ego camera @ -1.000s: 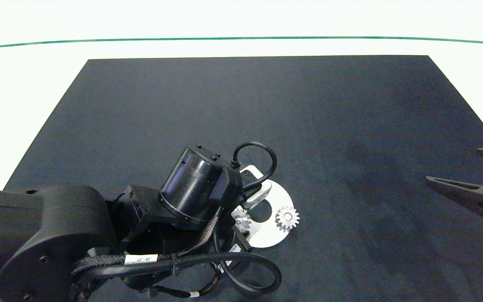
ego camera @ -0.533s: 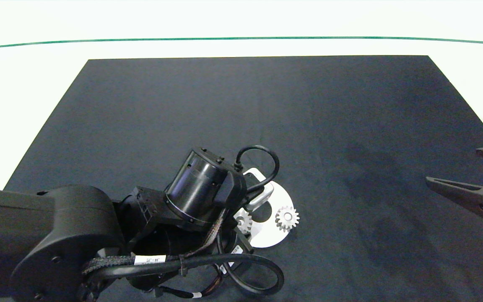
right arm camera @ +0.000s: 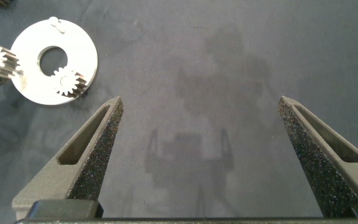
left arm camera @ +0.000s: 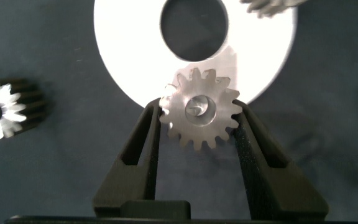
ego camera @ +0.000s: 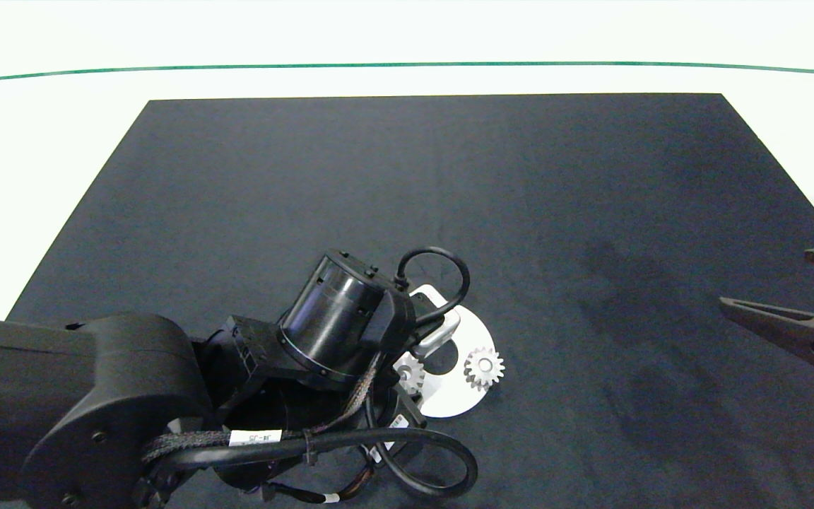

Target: Install three planetary gears onto the carrier pins

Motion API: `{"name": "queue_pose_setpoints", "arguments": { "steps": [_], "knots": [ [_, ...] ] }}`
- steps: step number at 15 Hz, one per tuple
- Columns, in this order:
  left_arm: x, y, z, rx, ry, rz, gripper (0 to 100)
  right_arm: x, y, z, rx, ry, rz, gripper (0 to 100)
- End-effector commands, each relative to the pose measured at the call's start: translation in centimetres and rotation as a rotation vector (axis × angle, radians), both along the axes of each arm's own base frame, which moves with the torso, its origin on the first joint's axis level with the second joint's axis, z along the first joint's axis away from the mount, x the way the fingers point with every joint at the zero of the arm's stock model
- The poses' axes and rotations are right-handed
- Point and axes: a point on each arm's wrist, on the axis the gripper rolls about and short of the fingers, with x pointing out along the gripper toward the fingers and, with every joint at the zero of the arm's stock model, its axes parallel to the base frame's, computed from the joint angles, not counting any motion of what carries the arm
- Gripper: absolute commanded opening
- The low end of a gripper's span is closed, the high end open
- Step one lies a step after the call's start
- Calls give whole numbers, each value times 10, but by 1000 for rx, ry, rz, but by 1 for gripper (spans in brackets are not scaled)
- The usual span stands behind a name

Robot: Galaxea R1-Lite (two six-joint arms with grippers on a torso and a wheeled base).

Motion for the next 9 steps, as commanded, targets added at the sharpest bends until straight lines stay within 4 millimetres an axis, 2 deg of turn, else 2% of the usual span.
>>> {"name": "queue_pose_setpoints", "arguments": {
  "steps": [1, 9],
  "knots": [
    [1, 1, 2, -2, -7, 7, 22, 0, 0, 0, -2, 0, 0, 100],
    [-1, 4, 0, -12, -8, 49, 22, 0, 0, 0, -2, 0, 0, 100]
  ]
}}
